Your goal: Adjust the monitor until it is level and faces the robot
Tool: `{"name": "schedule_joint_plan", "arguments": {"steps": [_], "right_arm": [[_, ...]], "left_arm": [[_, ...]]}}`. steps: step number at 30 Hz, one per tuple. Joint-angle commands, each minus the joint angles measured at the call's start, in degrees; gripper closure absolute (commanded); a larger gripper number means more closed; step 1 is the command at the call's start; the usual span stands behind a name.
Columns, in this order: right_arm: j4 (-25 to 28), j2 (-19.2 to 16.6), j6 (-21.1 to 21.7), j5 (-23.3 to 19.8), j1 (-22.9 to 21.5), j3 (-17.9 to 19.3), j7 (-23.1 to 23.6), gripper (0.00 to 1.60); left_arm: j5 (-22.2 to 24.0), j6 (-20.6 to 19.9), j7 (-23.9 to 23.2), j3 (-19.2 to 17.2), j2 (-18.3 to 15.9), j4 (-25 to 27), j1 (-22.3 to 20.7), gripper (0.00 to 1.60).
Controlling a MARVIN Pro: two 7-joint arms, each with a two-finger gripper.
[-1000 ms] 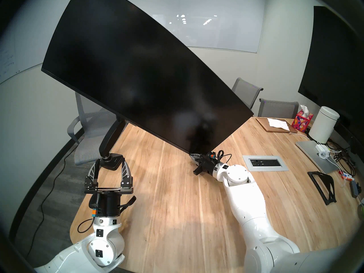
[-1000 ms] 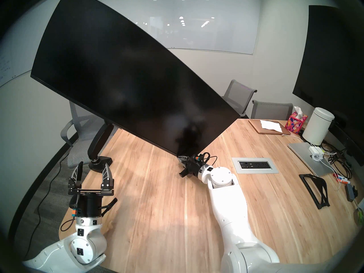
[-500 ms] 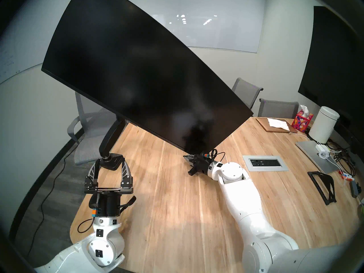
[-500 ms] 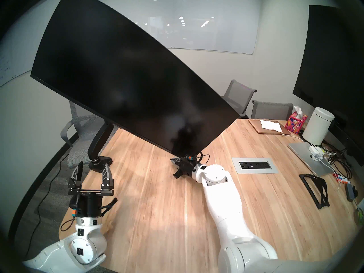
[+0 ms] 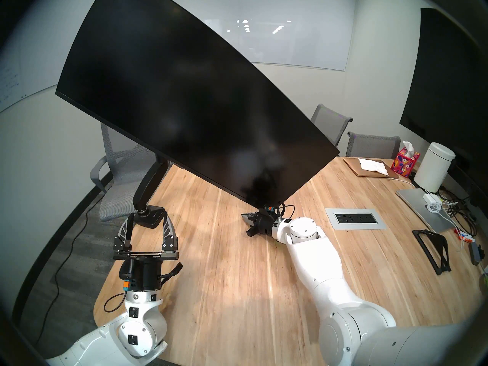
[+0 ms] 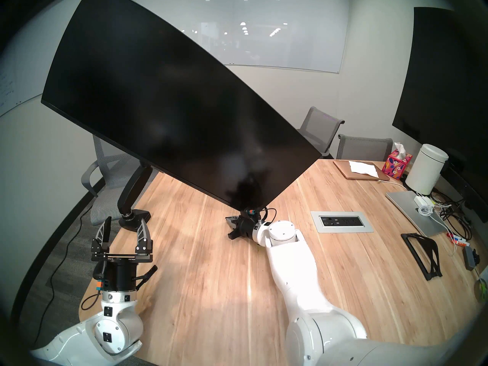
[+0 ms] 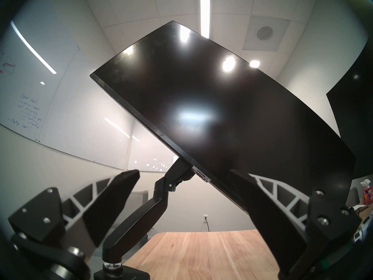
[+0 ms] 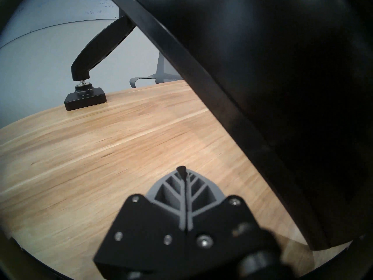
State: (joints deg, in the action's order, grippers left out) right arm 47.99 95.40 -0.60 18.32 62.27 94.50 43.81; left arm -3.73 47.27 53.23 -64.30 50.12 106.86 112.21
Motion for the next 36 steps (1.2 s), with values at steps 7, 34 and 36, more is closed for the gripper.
{"name": "schedule_joint_plan", "arguments": {"steps": [7, 34, 36], "right_arm": [[-3.5, 2.2, 2.4, -3.4, -4.8, 4.3, -2.5, 1.6], [-4.0, 5.4, -0.6, -4.1, -4.3, 7.4, -6.8, 1.6], [-4.3, 5.5, -0.9, -4.0, -4.4, 7.6, -7.4, 1.6]], "left_arm": [[-0.1, 0.2, 0.1, -0.1, 0.1, 0.7, -0.1, 0.0], [-0.1, 0.2, 0.1, -0.1, 0.1, 0.7, -0.1, 0.0], [-0.1, 0.2, 0.1, -0.1, 0.1, 0.7, -0.1, 0.0]]}}
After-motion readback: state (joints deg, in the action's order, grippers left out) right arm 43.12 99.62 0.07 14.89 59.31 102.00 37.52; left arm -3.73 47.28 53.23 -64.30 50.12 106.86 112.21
